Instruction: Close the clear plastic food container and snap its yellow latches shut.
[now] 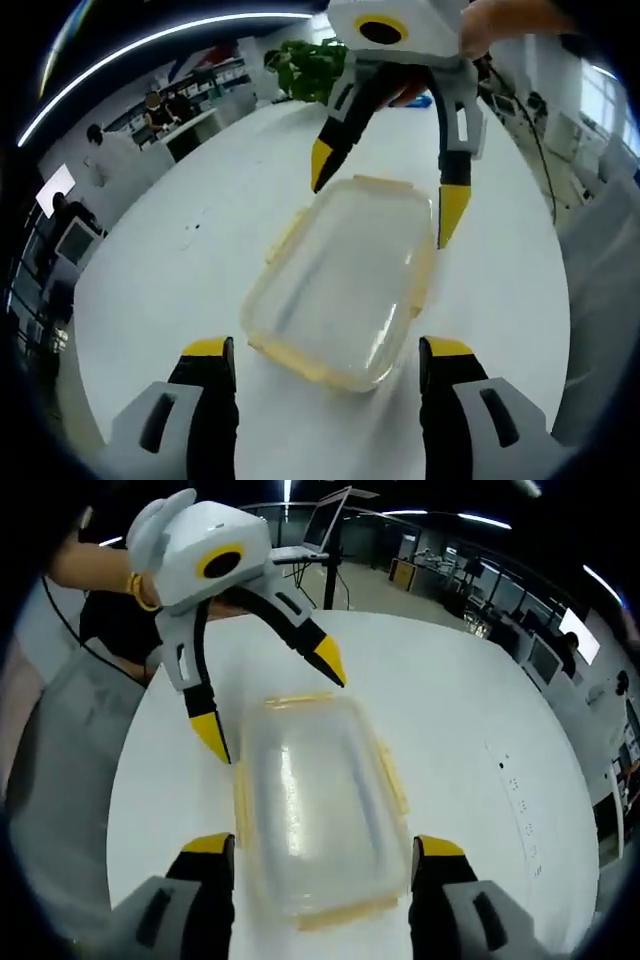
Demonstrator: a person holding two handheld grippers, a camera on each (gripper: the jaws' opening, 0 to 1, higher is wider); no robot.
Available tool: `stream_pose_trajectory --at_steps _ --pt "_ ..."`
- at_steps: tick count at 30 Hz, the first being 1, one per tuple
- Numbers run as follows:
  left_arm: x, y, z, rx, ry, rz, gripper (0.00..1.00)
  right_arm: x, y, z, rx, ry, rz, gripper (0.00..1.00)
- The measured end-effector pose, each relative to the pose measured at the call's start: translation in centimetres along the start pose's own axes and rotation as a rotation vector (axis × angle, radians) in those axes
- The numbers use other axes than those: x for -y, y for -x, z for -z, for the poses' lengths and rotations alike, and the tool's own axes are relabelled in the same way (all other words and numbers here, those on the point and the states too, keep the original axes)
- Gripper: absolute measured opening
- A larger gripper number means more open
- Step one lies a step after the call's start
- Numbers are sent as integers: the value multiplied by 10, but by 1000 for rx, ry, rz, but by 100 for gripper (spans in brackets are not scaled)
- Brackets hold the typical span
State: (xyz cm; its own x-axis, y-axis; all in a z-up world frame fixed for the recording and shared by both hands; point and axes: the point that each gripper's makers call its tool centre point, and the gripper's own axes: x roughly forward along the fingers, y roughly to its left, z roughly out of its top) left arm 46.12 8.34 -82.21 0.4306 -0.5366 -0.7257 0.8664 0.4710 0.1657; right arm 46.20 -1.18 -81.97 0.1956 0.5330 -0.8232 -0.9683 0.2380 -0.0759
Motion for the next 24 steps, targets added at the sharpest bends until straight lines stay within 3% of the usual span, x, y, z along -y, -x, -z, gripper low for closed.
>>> stream_pose_trajectory --at_steps 4,14,18,24 --pt "2 6 7 -9 12 -9 72 -2 8 5 37 -72 29 72" --pt "15 26 22 28 154 -39 68 0 38 19 130 -248 119 72" --pt "21 32 21 63 211 -49 68 -1 50 20 191 -331 156 72" --pt "26 46 19 101 255 -77 68 -17 59 26 235 -390 179 72"
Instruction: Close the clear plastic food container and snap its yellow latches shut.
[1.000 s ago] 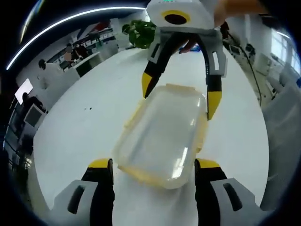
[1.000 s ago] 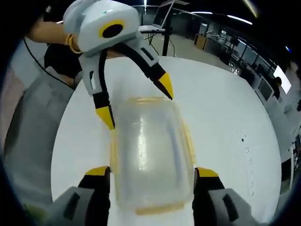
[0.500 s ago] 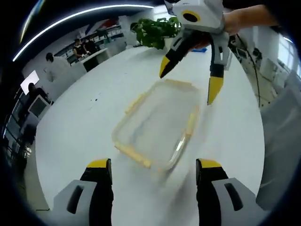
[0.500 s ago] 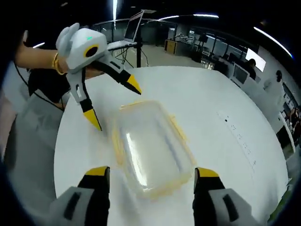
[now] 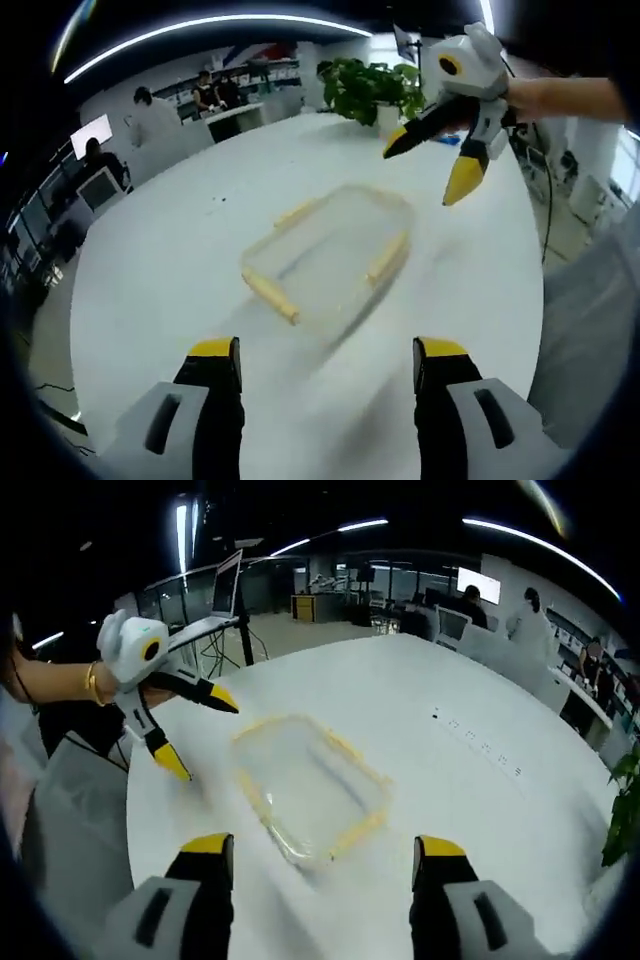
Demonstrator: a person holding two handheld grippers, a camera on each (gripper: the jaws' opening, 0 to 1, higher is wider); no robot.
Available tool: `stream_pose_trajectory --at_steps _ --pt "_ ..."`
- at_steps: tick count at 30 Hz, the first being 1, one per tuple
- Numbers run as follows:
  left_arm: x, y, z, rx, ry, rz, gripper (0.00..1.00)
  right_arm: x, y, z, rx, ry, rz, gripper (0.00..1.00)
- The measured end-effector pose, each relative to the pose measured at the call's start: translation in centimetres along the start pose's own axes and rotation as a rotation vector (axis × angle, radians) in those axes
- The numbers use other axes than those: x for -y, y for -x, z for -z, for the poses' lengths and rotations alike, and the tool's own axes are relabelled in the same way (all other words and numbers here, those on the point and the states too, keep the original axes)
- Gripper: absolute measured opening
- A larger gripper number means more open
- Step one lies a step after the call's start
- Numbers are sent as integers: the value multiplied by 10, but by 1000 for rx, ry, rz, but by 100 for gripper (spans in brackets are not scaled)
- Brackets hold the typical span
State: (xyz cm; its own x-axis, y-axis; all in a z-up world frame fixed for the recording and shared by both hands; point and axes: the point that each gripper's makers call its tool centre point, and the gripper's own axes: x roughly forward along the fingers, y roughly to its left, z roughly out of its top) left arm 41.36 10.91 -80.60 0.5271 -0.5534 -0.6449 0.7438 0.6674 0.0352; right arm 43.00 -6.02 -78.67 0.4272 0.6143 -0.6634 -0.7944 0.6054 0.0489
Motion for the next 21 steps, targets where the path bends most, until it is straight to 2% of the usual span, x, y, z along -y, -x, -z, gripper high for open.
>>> stream_pose_trajectory --at_steps 2,3,6,10,12,15,21 --pt "3 6 1 7 -4 -2 67 -6 4 5 5 -13 -3 72" --pt "6 10 4 -4 -42 6 67 -9 7 8 4 -20 -7 72" --pt "7 21 10 -11 -65 0 68 -11 14 14 3 -30 1 72" --pt "4 36 9 18 -48 -34 67 -13 24 10 63 -89 39 72" --pt "6 45 5 42 -62 -52 66 -17 28 14 56 -69 67 72" --pt "9 54 2 76 -47 -65 67 -24 32 17 67 -65 87 72" --pt "12 72 0 142 26 -90 69 -42 41 22 141 -142 129 72"
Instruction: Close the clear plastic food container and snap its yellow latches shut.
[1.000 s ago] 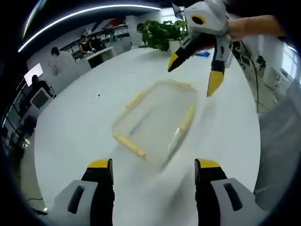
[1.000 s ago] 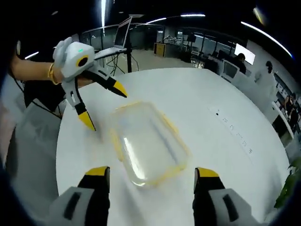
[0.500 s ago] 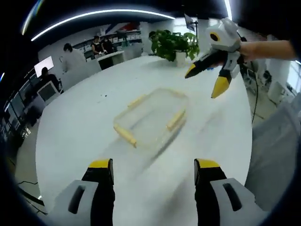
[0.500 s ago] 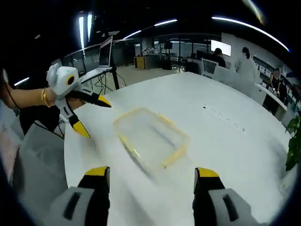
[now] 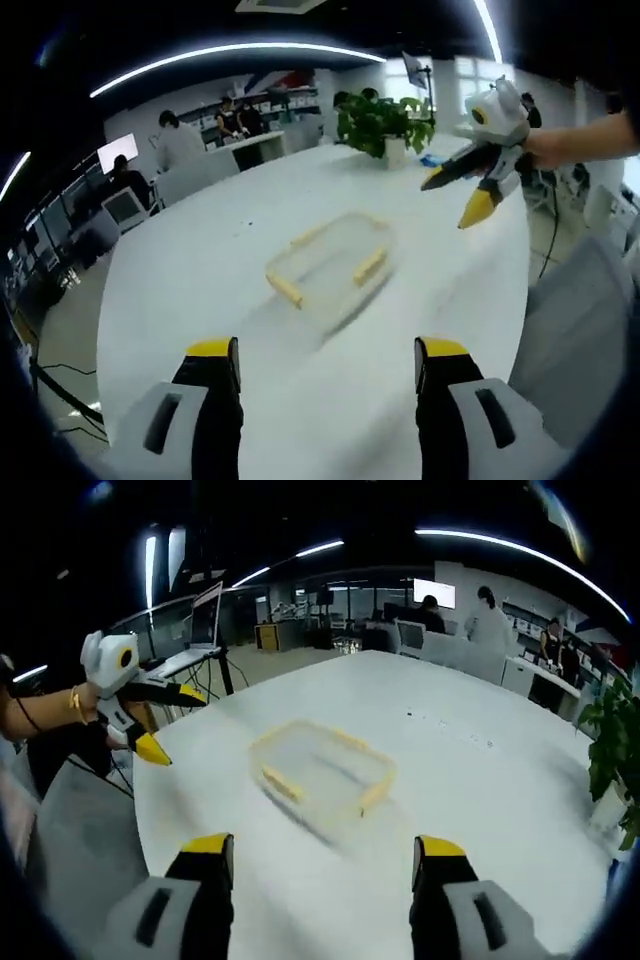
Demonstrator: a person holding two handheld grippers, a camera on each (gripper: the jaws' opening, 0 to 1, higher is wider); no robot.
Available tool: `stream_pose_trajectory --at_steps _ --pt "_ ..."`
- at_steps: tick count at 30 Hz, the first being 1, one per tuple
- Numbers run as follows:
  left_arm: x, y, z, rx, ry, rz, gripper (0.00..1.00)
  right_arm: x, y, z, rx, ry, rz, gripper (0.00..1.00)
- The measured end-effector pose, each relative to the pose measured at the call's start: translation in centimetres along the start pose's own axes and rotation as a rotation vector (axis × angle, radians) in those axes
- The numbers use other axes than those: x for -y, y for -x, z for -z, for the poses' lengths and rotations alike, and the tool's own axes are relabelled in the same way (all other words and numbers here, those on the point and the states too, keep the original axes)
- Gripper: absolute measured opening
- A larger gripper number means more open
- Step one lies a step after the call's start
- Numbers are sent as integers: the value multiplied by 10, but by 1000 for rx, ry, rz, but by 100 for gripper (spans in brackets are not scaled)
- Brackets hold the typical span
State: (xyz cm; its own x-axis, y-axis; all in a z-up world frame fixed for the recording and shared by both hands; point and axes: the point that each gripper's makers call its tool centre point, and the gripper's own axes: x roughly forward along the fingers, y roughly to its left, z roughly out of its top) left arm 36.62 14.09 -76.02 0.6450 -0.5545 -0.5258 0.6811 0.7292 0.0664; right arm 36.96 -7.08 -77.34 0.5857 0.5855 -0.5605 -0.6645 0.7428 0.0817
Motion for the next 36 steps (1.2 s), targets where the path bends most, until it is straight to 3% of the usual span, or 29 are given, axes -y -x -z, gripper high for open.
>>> stream_pose_trajectory --at_steps 6,9,12,18,28,36 --pt "1 17 9 26 65 -31 69 -17 13 16 19 -67 10 72" --pt "4 22 17 5 40 -37 70 -18 21 22 15 -72 26 72" --pt "7 27 17 13 37 -32 70 -15 28 22 20 -71 44 72" --pt "8 36 14 64 105 -56 70 -16 43 17 79 -145 66 72" --pt "22 44 22 77 141 -52 69 -37 50 33 91 -191 54 71" --pt "39 44 29 68 151 -13 69 -56 48 50 84 -236 38 71"
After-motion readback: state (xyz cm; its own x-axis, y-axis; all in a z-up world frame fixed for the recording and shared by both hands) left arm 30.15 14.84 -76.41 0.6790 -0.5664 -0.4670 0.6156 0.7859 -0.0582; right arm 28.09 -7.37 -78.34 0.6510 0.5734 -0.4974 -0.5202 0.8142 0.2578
